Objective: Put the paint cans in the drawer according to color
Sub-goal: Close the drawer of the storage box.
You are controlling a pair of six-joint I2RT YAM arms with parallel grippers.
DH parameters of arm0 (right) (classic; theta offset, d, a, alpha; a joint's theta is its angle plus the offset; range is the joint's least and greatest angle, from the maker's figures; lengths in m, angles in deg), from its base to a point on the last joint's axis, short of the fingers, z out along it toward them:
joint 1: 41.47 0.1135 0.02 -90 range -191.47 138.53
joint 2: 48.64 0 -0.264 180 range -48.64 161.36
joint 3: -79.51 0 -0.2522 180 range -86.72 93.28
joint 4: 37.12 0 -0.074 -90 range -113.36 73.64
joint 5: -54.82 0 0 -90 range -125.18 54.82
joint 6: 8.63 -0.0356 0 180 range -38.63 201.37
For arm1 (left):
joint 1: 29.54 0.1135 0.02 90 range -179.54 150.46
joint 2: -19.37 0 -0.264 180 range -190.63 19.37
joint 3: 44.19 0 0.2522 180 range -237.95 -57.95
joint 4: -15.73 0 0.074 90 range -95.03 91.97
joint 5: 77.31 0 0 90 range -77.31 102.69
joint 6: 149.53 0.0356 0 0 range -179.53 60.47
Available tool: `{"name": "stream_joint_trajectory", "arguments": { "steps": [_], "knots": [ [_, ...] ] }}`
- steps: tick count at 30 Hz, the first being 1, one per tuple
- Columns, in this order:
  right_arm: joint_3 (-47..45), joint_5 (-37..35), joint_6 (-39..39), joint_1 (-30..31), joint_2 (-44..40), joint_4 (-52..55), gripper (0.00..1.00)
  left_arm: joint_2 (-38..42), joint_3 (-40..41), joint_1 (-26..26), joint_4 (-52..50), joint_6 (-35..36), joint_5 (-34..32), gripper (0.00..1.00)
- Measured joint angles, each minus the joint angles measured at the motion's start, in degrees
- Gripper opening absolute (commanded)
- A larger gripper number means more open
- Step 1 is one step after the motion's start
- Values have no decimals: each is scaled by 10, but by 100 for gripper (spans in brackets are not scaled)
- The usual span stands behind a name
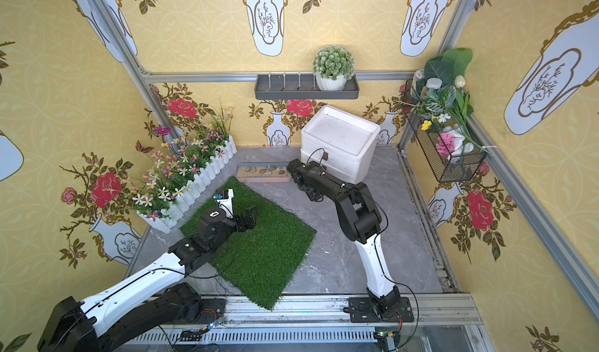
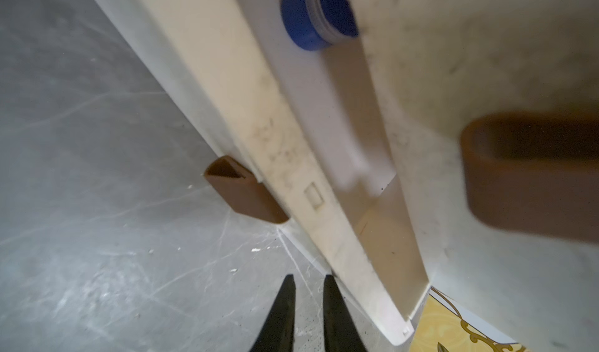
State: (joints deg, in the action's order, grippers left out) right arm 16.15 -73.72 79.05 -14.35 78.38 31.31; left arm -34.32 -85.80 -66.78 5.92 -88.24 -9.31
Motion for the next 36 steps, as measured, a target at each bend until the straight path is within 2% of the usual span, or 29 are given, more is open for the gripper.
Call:
{"name": "stream_joint_trajectory", "arguments": {
  "steps": [17, 22, 27, 31, 36],
  "knots": [
    [51, -76, 54, -7, 29, -25, 25, 10, -12, 0, -29, -5, 3, 100],
    [63, -76, 68, -4, 38, -26, 16, 13, -14, 0, -35, -5, 3, 100],
    [14, -64, 83, 23, 1, -57, 17, 16, -14, 0, -35, -5, 1, 100],
    [12, -44, 83, 28, -3, -74, 18, 14, -14, 0, -35, -5, 1, 100],
    [29, -24, 83, 24, 10, -68, 5, 14, -14, 0, -35, -5, 1, 100]
  ]
}}
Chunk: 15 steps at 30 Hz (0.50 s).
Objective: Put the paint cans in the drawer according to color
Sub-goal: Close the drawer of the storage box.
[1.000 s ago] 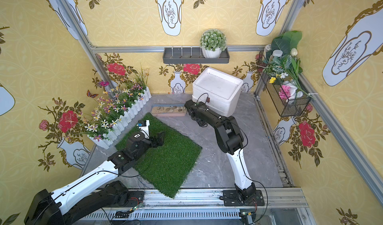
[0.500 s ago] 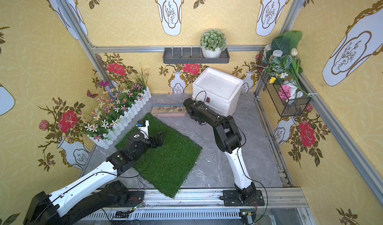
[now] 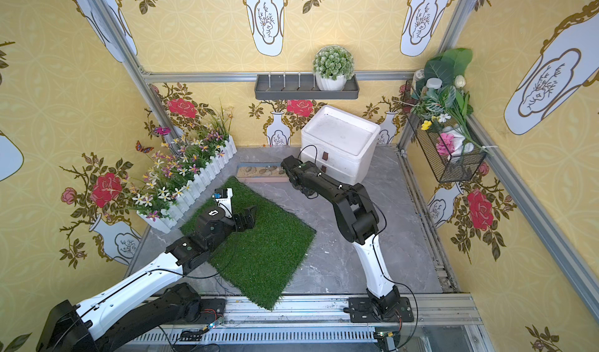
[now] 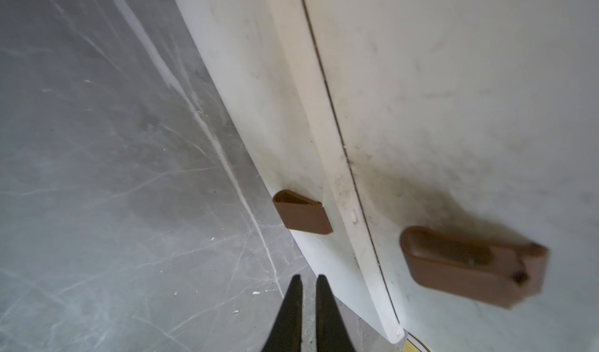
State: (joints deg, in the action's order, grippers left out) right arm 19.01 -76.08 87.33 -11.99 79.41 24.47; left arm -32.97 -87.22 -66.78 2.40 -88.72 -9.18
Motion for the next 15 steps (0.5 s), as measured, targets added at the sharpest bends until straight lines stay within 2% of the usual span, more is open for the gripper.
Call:
{"name": "stream_joint_trajectory", "arguments": {
  "steps": [7, 15],
  "knots": [
    [36, -4, 4, -29, 34, 22, 7, 13, 0, 0, -5, 0, -2, 100],
    [50, 2, 45, -32, 40, 32, 20, 30, -5, 0, -26, 7, -8, 100]
  ]
}}
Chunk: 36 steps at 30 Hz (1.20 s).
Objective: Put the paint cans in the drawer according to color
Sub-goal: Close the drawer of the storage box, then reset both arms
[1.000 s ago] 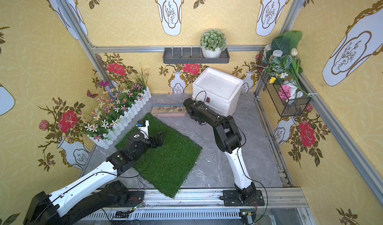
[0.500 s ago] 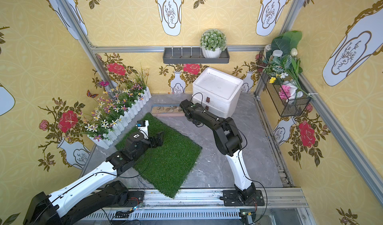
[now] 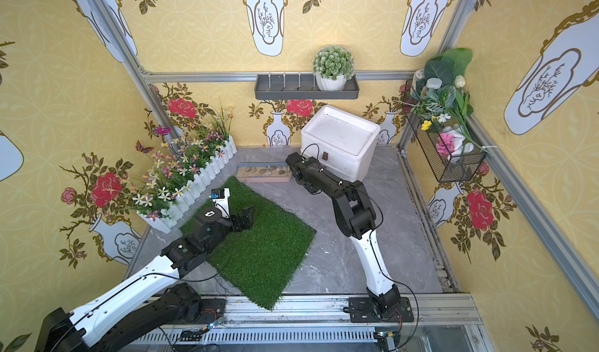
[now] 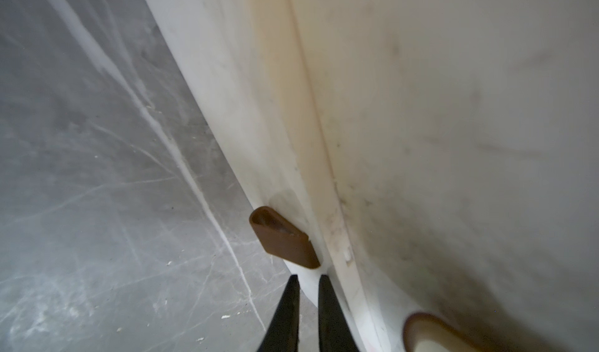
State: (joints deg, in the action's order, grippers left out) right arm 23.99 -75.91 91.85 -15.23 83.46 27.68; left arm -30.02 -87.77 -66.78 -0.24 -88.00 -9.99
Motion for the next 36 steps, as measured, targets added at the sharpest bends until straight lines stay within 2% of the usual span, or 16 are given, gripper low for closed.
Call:
{"name": "stream_joint_trajectory", "arguments": {
  "steps": [9, 15, 20, 24, 29, 31, 34, 35, 36],
  "knots": [
    [17, -28, 0, -7, 3, 0, 24, 7, 0, 0, -11, 2, -7, 100],
    [21, -25, 0, -9, 4, 4, 21, 11, 1, 0, -12, 2, -11, 100],
    [-40, -14, -3, 8, -37, -7, 21, 6, 5, 0, -9, 3, -10, 100],
    [-116, 9, -20, 38, -123, -28, 22, 9, 8, 0, 2, 9, -10, 100],
    [-231, 32, -69, 56, -287, -68, 25, 34, 16, 0, 27, 30, -20, 100],
    [-293, 43, -95, 60, -377, -82, 31, 47, 19, 0, 39, 43, -28, 100],
    [-386, 57, -129, 54, -511, -108, 43, 63, 21, 0, 50, 63, -42, 100],
    [-416, 60, -141, 46, -557, -120, 50, 67, 23, 0, 54, 70, -47, 100],
    [-451, 66, -153, 35, -607, -133, 63, 72, 26, 0, 56, 76, -54, 100]
  ]
}}
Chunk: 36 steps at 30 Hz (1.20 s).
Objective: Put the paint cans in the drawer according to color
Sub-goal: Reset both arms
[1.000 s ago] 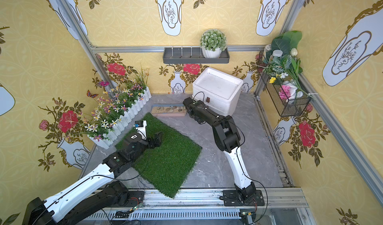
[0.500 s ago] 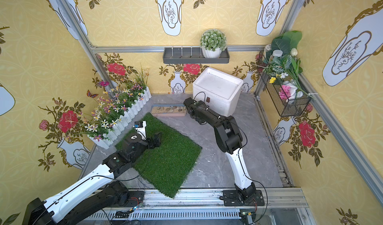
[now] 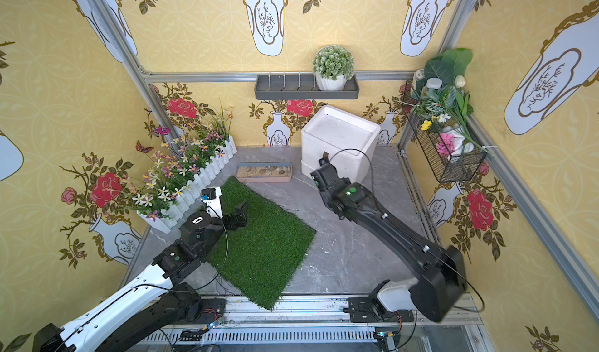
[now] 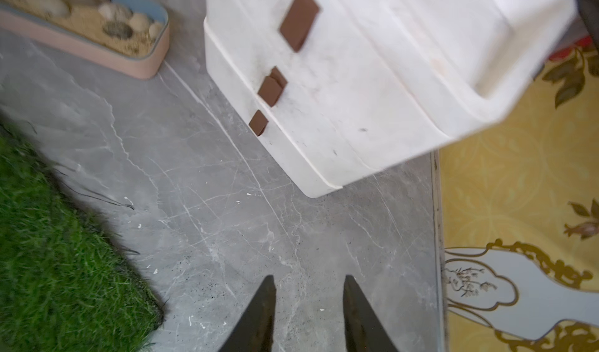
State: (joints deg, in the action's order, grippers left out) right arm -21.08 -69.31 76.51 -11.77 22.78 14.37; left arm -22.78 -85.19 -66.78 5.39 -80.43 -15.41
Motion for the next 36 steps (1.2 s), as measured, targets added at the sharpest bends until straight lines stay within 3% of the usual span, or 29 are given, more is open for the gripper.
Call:
{"name": "stream_joint_trajectory", "arguments": {
  "steps": [2, 7, 11, 20, 25, 28, 30, 33, 36],
  "knots": [
    [-64, 9, -24, -26, -86, -28, 94, 10, 6, 0, 3, 13, -13, 100],
    [-225, 32, -78, -118, -258, -107, 97, 37, 33, 1, 17, 43, -45, 100],
    [-324, 66, -88, -193, -303, -180, 97, 55, 59, 1, 30, 59, -69, 100],
    [-447, 189, -120, -369, -209, -398, 97, 70, 88, 4, 41, 77, -94, 100],
    [-484, 238, -94, -371, -107, -543, 97, 77, 102, 7, 44, 85, -105, 100],
    [-560, 290, -59, -351, -90, -708, 97, 82, 119, 13, 59, 94, -107, 100],
    [-580, 281, -58, -357, -87, -719, 97, 81, 134, 22, 76, 104, -107, 100],
    [-566, 286, -54, -353, -87, -757, 97, 63, 168, 56, 132, 134, -101, 100],
    [-561, 273, -49, -342, -87, -780, 97, 7, 196, 135, 216, 175, -76, 100]
  ]
}}
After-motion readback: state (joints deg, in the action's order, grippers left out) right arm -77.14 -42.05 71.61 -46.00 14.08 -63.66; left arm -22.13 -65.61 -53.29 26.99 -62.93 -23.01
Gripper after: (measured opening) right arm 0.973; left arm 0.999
